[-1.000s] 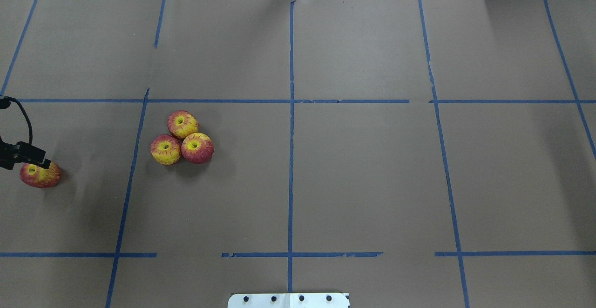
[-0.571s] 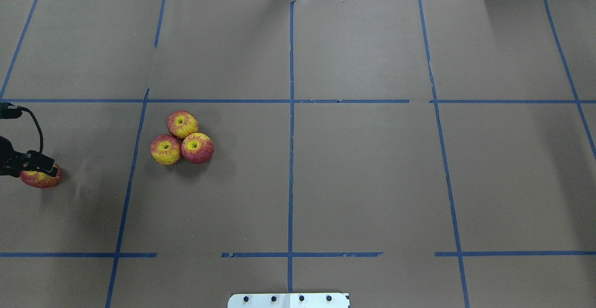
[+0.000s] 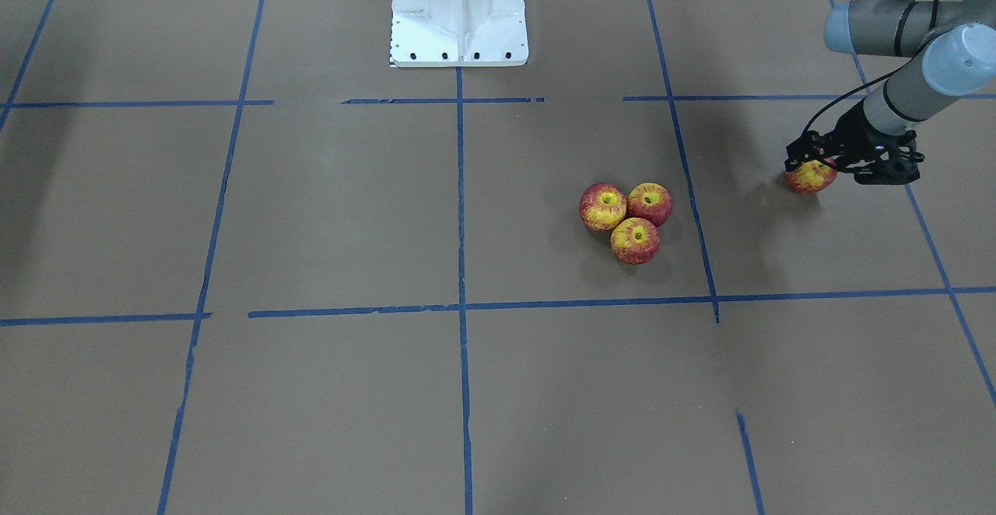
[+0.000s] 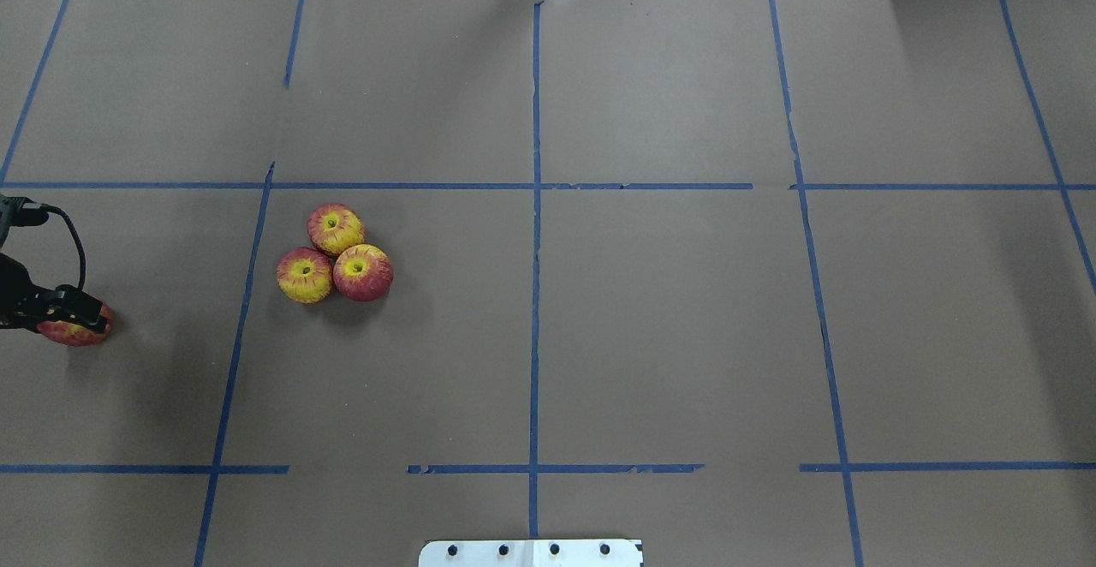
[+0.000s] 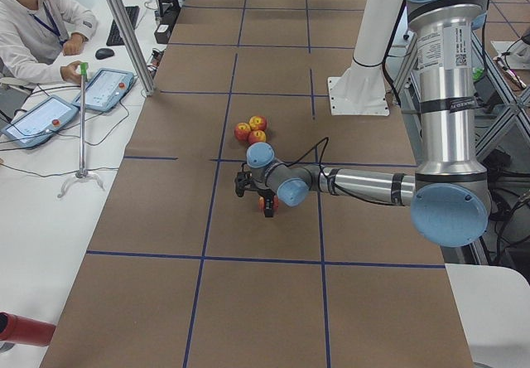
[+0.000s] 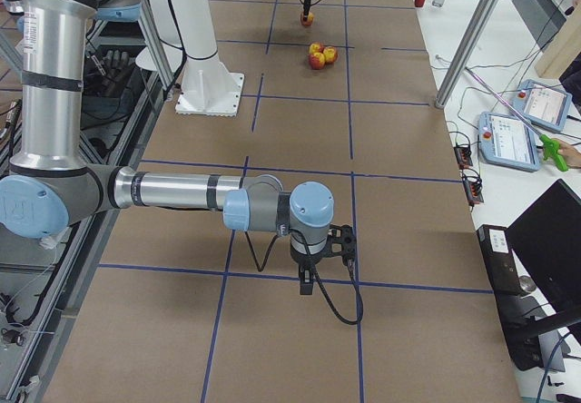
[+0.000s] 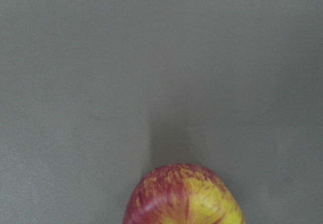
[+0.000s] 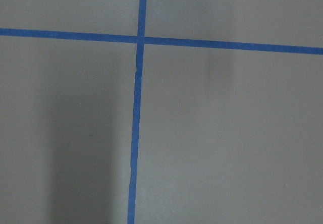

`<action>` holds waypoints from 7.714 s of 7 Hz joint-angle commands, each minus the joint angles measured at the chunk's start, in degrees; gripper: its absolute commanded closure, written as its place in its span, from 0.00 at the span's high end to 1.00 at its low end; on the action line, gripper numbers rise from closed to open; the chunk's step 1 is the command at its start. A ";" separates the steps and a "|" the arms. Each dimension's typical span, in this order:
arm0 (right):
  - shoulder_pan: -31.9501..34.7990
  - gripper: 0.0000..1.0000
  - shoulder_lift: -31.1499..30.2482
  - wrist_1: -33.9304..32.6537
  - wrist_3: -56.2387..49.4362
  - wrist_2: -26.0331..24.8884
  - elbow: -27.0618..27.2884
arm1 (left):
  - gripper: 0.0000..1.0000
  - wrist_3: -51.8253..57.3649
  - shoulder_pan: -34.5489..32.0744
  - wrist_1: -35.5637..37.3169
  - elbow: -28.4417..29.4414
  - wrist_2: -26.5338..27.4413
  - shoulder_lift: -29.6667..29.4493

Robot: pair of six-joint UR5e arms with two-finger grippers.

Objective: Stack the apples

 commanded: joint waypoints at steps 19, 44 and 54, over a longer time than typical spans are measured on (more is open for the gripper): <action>0.00 1.00 0.00 0.00 0.00 0.00 0.00 | 1.00 -8.45 10.32 31.36 -6.74 8.00 -32.09; 0.00 1.00 0.00 0.00 0.00 0.00 0.00 | 1.00 53.69 -40.22 41.47 0.01 -4.02 -12.13; 0.00 1.00 0.00 0.00 0.00 0.00 0.00 | 1.00 53.69 -43.12 41.55 -2.70 -3.96 -11.43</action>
